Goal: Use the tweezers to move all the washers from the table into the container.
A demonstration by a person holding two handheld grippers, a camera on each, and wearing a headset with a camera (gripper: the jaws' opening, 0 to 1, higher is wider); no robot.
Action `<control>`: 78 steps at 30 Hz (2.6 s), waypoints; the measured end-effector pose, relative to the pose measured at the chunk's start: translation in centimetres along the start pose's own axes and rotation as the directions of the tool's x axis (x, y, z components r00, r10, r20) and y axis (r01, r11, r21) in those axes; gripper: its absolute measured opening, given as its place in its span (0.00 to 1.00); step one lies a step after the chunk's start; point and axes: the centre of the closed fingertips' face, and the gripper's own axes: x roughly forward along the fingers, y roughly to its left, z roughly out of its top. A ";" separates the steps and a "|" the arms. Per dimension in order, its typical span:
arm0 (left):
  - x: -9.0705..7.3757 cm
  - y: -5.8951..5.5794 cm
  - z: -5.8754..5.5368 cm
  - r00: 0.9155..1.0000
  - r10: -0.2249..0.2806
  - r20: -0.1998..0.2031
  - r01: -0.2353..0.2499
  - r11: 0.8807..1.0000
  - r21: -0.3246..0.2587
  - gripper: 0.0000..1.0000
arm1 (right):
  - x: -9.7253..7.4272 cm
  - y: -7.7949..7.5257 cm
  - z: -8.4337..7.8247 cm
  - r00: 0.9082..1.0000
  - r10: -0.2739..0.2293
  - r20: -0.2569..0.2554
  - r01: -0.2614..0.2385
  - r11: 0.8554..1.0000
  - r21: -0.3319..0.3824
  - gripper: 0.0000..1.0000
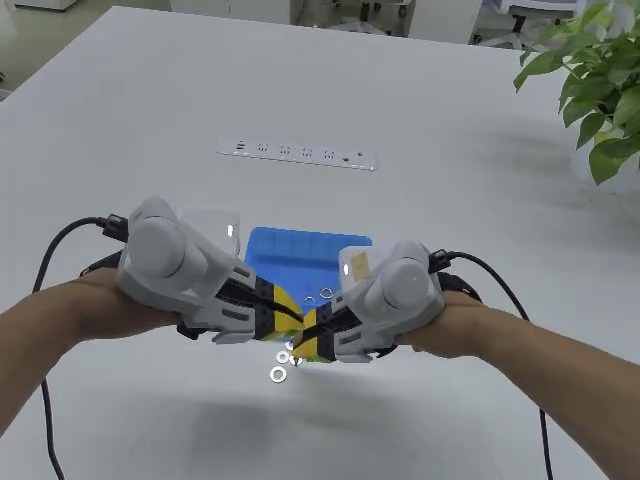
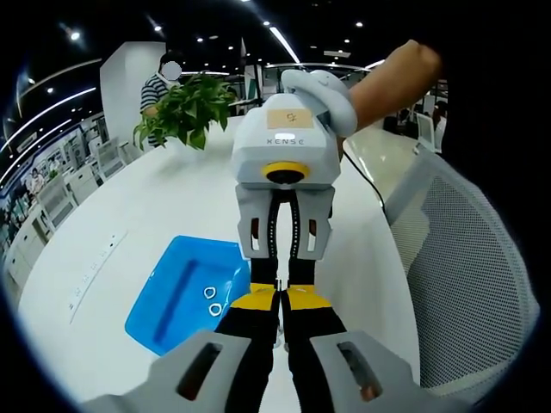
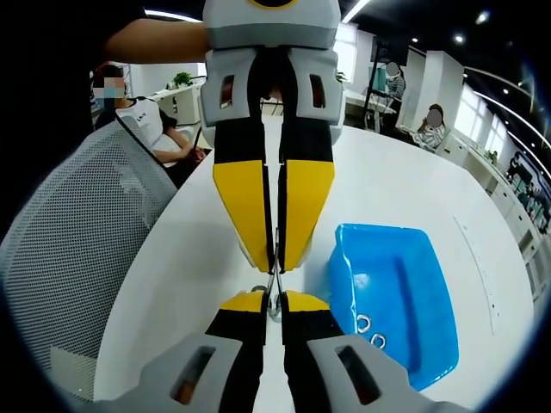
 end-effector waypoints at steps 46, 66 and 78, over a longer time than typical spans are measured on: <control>-2.4 0.1 -1.3 0.985 0.143 0.092 -0.121 0.970 -0.213 0.87 | -5.0 -1.8 4.0 0.998 -0.041 0.041 0.044 0.997 -0.071 0.07; -3.0 0.2 -1.4 0.978 0.183 0.101 -0.152 0.955 -0.255 0.99 | -7.1 -6.2 3.4 0.990 -0.129 0.052 0.132 0.989 -0.060 0.07; -3.3 0.6 -1.2 0.974 0.197 0.116 -0.161 0.952 -0.259 0.99 | -6.1 -7.3 1.2 0.991 -0.130 0.024 0.131 0.991 -0.042 0.07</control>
